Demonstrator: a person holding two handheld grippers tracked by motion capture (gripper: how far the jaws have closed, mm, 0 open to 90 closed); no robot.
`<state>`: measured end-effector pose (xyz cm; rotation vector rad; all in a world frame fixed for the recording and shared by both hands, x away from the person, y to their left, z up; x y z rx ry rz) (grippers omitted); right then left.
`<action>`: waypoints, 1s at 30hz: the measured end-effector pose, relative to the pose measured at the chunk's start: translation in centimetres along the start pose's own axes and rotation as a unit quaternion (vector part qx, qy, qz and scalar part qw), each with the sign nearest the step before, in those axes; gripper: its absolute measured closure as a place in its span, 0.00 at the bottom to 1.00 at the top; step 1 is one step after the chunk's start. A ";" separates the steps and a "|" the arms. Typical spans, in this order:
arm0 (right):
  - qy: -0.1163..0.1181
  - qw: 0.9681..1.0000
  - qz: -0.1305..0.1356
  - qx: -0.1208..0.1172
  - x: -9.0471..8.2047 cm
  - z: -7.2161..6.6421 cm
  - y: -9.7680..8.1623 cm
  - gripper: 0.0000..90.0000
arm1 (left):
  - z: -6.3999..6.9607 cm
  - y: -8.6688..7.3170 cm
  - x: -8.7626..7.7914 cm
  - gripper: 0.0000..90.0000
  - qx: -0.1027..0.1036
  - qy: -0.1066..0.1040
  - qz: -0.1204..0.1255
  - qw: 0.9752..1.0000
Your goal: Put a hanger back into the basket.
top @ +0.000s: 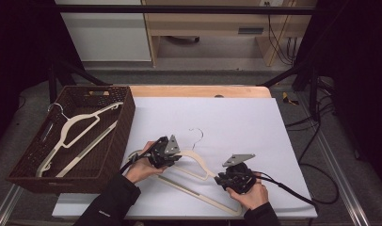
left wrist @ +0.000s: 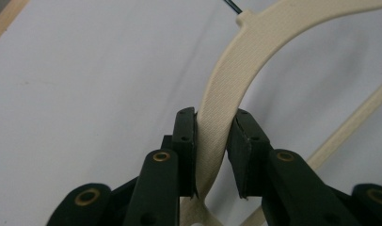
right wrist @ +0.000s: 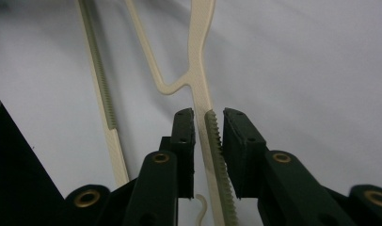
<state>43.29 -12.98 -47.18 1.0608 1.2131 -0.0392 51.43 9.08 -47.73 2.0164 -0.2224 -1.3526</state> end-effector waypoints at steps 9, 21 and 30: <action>0.023 0.999 0.034 -0.004 -0.2 -0.1 0.7 0.63 | 1.7 -0.6 -1.7 0.83 0.014 0.010 0.018 1.000; 0.050 0.994 0.100 -0.018 0.5 0.1 4.5 0.49 | 2.6 -0.7 -2.6 0.83 0.007 0.017 0.018 1.000; 0.091 0.994 0.056 -0.014 3.4 -0.5 5.0 0.81 | 2.7 -0.8 -3.0 0.83 0.002 0.015 0.026 1.000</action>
Point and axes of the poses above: each handheld gripper's, and its own axes: x roughly forward along the jaws, y roughly out of its top, z roughly to its right, the point moved 5 cm from there along x, roughly forward along the jaws, and after that the axes turned 5 degrees about -x, right-handed, at the moved point
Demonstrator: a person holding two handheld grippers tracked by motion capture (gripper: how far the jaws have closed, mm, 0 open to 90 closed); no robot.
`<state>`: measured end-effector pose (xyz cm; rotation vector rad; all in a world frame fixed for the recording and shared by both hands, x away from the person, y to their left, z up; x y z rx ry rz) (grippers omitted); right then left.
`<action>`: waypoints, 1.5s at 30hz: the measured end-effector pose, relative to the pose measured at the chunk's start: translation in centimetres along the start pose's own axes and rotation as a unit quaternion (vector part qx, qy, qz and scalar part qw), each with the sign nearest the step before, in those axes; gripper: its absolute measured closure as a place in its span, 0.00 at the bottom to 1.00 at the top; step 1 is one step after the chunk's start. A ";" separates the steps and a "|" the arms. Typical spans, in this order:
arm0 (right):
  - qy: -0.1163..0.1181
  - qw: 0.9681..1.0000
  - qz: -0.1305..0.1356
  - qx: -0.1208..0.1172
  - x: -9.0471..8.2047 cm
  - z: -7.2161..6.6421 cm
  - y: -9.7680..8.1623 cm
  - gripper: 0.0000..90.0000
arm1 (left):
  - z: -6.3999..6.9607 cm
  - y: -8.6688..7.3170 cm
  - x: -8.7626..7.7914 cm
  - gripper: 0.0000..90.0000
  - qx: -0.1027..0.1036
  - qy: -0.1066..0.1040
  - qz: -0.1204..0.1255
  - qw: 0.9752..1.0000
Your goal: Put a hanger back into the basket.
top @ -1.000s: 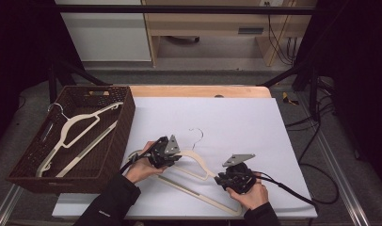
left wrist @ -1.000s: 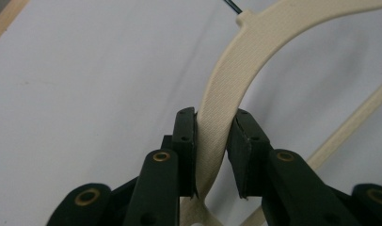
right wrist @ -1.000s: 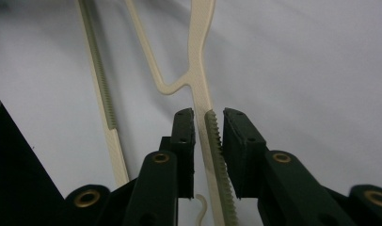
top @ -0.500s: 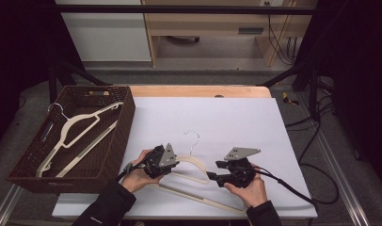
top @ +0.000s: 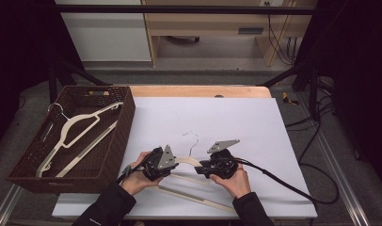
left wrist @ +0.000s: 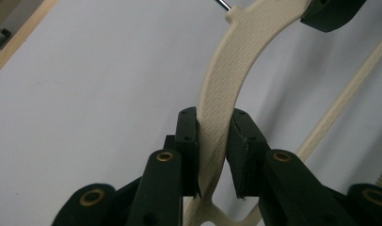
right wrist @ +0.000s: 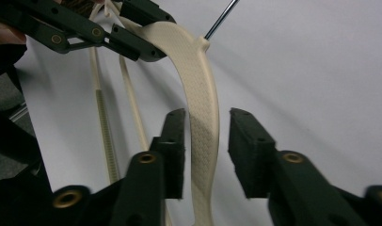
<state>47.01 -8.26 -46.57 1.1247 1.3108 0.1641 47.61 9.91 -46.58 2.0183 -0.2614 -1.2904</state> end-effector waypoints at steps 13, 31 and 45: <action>0.052 0.999 0.005 -0.011 -1.4 -1.0 0.2 0.91 | -0.5 0.0 -2.6 0.60 -0.057 -0.041 0.042 0.997; 0.067 0.994 0.052 -0.064 -4.9 -2.8 1.9 0.97 | -1.0 1.4 -5.7 0.46 -0.071 -0.060 0.089 0.992; 0.091 0.991 0.038 -0.092 -4.0 -4.0 1.9 0.97 | 0.1 1.5 -5.0 0.74 -0.048 -0.103 0.055 0.992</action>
Point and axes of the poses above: each handheld gripper's, and its own axes: x roughly forward along the jaws, y roughly out of its top, z roughly to its right, the point moved 5 cm from there along x, roughly forward along the jaws, and after that the axes turned 5 degrees about -x, right-handed, at the moved point
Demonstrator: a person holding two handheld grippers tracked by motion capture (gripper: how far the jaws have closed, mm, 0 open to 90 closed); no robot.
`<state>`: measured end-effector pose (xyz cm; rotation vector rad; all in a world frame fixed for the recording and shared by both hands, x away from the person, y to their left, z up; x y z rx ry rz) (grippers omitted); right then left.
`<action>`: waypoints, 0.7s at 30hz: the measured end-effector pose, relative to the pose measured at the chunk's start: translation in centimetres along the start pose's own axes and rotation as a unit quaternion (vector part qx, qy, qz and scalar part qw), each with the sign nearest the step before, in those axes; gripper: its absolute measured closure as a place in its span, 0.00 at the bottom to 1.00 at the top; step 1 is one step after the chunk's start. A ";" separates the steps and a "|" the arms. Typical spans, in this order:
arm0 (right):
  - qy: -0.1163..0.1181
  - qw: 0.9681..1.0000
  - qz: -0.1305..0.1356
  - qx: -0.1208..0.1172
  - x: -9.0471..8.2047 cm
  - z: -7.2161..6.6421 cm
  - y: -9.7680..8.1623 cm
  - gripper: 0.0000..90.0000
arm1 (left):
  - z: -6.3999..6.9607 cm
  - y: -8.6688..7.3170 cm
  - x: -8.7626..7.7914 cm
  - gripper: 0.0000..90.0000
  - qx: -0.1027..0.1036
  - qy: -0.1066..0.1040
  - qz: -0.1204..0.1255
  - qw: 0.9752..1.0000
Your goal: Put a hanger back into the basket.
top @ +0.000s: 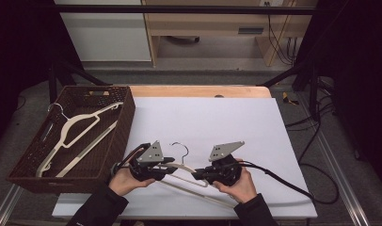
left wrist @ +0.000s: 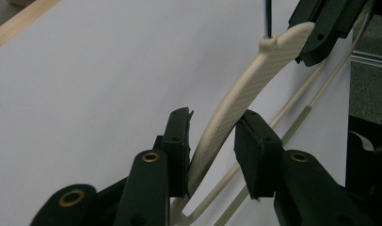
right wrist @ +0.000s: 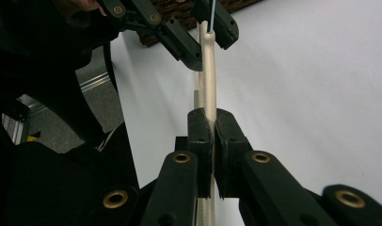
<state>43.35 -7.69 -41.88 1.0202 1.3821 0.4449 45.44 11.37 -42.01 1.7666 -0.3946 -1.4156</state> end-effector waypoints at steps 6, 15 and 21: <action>-0.022 1.000 0.004 0.001 -0.3 0.3 0.1 0.92 | 0.4 0.0 -0.1 0.81 0.002 0.004 -0.005 1.000; -0.089 0.995 0.038 0.002 -0.8 1.5 0.0 0.72 | 1.6 0.5 0.1 0.92 -0.013 -0.011 -0.007 1.000; -0.124 0.991 0.051 -0.009 -1.1 1.9 0.1 0.56 | 2.0 0.7 0.2 0.96 -0.032 -0.018 0.006 0.999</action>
Point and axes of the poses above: each handheld gripper's, and its own axes: x roughly forward along the jaws, y roughly out of its top, z roughly to its right, the point moved 5 cm from there along x, roughly forward along the jaws, and after that the axes turned 5 degrees about -x, right-handed, at the moved point
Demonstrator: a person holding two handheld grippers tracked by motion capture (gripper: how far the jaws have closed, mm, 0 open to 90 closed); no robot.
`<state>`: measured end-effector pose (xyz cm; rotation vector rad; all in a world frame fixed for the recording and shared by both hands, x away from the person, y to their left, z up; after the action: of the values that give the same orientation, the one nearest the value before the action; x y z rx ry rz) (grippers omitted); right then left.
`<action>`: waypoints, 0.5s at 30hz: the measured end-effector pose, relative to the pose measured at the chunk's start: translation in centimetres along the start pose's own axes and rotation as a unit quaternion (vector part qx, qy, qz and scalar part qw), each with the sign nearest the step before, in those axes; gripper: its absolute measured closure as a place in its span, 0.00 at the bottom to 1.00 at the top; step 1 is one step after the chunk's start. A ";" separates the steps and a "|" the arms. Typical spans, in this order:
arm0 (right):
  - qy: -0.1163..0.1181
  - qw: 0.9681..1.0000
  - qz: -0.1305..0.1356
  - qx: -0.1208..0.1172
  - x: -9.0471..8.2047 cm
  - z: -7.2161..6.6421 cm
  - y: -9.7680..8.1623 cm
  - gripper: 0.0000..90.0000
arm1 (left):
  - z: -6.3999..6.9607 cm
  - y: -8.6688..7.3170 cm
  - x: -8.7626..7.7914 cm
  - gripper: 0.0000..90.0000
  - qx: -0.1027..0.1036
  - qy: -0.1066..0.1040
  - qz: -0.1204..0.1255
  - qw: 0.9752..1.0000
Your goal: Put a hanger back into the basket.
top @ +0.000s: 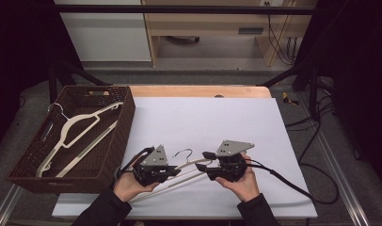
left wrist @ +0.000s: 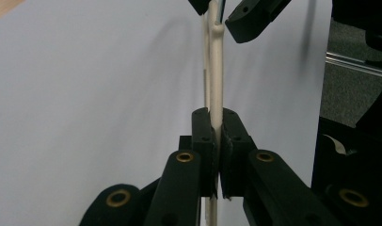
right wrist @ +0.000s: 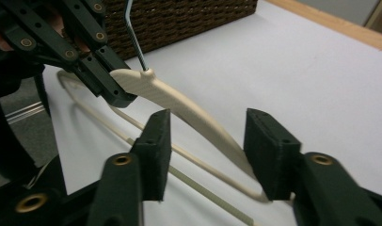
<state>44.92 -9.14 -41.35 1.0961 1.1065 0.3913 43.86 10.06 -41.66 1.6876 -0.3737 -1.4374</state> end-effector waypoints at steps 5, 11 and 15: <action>-0.021 0.999 0.024 -0.003 -1.3 0.6 0.1 0.44 | -0.5 0.3 -0.8 0.96 -0.026 0.014 0.018 0.999; -0.060 0.997 0.042 0.026 -3.0 2.0 -0.9 0.28 | -1.3 0.4 -1.8 0.96 -0.050 0.036 0.035 0.998; -0.078 0.995 0.034 0.047 -3.4 2.9 -2.0 0.22 | -1.6 0.7 -2.7 0.96 -0.060 0.044 0.046 0.996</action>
<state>45.42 -13.96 -41.24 1.2302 0.9591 0.3043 44.72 12.18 -39.38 1.6093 -0.3057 -1.2893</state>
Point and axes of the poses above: each handheld gripper's, and its own axes: x roughly forward along the jaws, y roughly out of its top, z roughly to its right, the point moved 5 cm from there along x, roughly forward along the jaws, and after that the axes turned 5 degrees about -x, right-handed, at the moved point
